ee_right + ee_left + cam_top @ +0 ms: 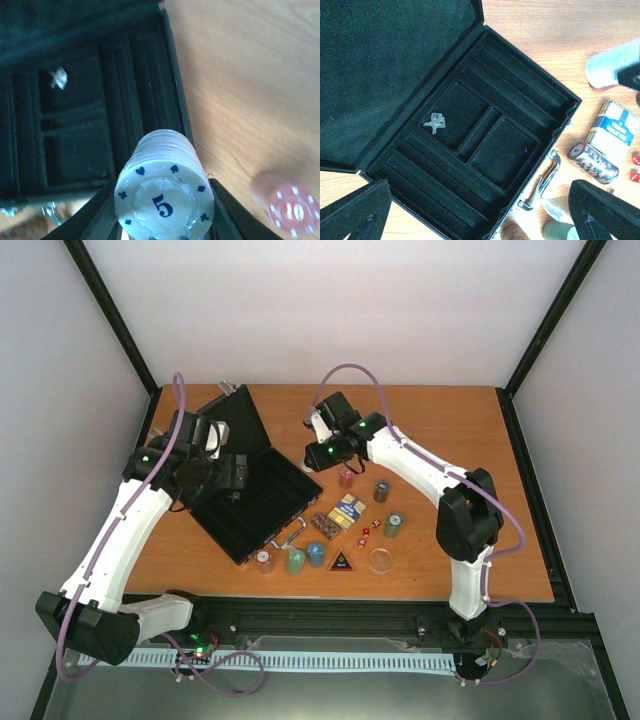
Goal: Pack up texas hold em set
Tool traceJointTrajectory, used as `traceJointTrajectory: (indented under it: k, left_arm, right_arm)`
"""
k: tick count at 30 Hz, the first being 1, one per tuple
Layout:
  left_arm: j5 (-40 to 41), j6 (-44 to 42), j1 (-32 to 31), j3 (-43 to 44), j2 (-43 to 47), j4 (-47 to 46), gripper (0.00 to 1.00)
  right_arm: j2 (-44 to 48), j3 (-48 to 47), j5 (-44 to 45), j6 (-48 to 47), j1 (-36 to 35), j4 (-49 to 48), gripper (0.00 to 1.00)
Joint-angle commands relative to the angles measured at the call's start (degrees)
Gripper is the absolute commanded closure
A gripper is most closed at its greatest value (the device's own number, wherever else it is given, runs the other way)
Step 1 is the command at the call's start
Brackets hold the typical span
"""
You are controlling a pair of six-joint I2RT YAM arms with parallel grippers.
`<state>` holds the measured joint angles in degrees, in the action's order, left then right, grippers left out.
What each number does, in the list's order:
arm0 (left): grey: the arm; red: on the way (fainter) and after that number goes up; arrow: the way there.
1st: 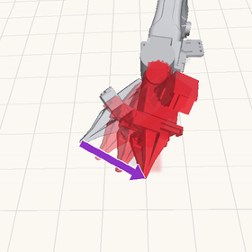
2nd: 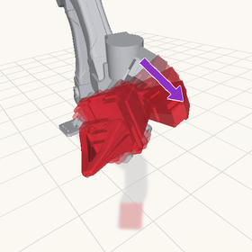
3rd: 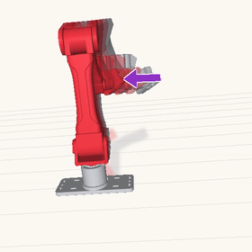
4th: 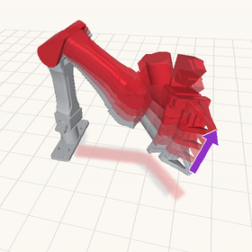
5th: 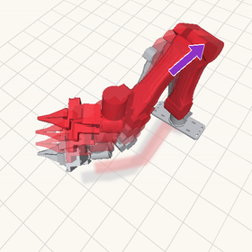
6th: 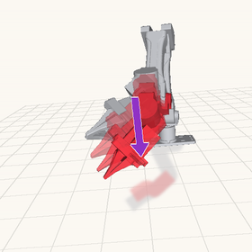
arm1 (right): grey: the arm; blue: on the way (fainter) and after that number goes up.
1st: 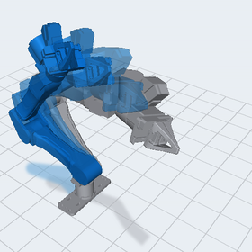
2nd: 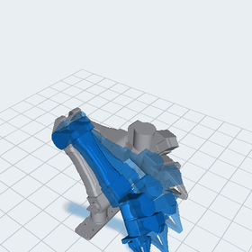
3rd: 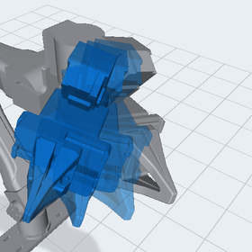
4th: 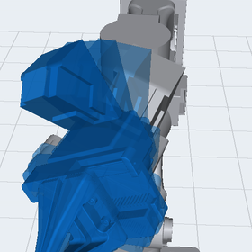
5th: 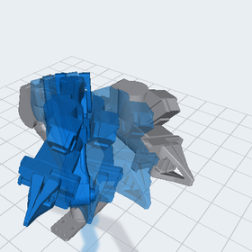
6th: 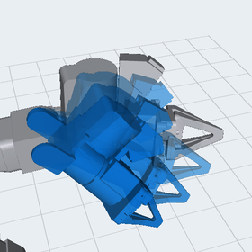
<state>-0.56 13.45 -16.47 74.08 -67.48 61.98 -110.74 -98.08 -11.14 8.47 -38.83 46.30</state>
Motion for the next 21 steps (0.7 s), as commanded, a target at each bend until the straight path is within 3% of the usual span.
traceJointTrajectory:
  k: [1,6,12,21]
  left_arm:
    - [-0.61,-1.05,-0.32,-0.63,0.95,-1.46,0.00]
    - [-0.68,-1.58,-0.31,-1.24,1.33,-1.56,0.00]
    - [-1.02,-0.95,-0.32,-2.72,2.45,-2.10,0.00]
    - [-1.61,-1.06,-0.32,-3.80,3.24,-1.89,0.00]
  right_arm:
    - [-4.45,-0.93,-4.48,3.39,-0.41,-13.09,0.84]
    - [-12.78,-7.28,-5.63,4.83,-0.58,-21.63,0.84]
    - [-21.38,-18.56,-4.61,6.16,-0.91,-21.96,0.84]
    - [-27.54,-22.72,-1.26,7.51,-2.49,-22.33,0.84]
